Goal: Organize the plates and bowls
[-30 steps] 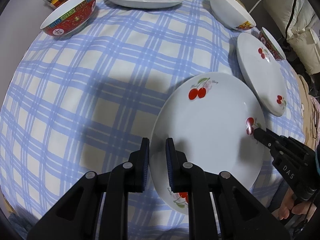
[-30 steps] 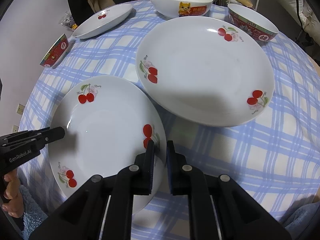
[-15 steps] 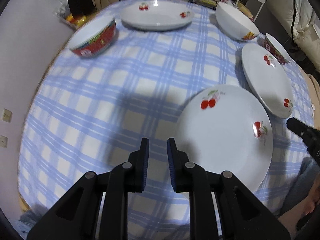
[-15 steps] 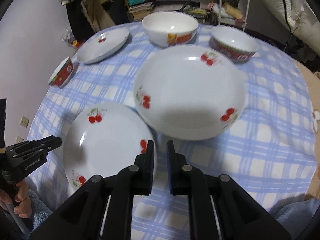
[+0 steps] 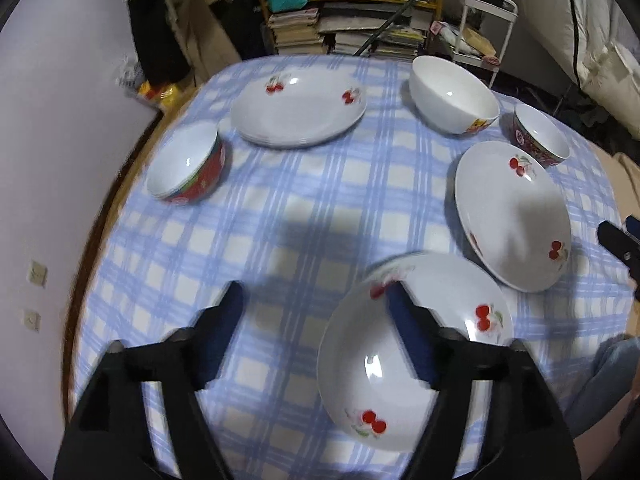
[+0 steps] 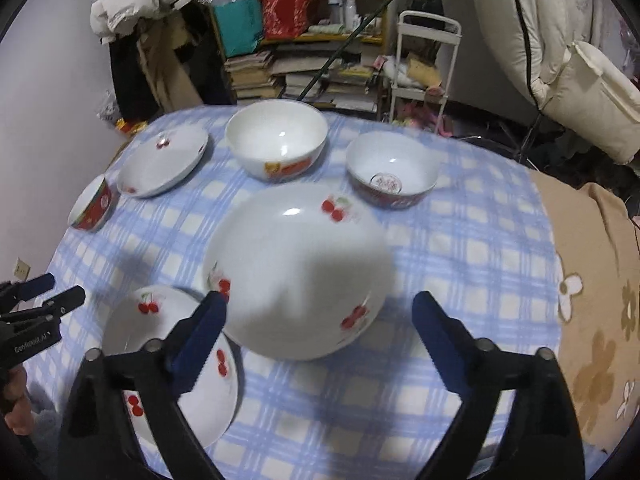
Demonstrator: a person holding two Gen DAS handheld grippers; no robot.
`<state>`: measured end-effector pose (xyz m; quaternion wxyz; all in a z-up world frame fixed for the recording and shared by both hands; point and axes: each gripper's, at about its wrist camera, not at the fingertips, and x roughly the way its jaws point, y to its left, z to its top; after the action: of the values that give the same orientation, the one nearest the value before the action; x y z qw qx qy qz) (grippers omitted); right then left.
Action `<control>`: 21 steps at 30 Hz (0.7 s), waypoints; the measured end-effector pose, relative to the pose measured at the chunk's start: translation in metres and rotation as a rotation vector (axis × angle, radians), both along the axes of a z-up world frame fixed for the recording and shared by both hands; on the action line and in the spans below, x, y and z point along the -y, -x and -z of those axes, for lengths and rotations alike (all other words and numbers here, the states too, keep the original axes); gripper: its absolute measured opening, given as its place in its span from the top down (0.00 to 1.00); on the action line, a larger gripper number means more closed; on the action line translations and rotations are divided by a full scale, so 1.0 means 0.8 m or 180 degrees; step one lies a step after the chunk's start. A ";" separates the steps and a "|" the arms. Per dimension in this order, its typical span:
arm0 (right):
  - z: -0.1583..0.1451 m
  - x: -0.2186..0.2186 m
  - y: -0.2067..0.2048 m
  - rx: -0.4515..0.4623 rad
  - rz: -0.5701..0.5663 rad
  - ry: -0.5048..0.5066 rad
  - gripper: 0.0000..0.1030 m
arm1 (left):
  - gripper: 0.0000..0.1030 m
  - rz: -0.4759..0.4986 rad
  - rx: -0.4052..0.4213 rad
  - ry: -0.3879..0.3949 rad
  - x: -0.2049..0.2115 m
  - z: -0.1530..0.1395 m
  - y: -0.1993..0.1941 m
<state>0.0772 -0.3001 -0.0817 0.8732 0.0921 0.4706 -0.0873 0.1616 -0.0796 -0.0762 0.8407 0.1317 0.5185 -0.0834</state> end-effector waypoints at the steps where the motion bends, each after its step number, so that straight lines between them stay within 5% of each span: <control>1: -0.003 0.006 -0.001 0.0021 0.0023 -0.0023 0.02 | 0.19 0.0011 0.0058 -0.0061 0.006 -0.004 -0.003; 21: 0.017 0.095 -0.015 0.0061 0.0604 0.0114 0.00 | 0.17 0.0226 0.0117 -0.0004 0.098 -0.002 -0.064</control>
<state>0.0895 -0.3763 -0.0956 0.8669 0.1215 0.4498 -0.1772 0.2127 -0.1582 -0.0746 0.8465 0.1520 0.4981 -0.1104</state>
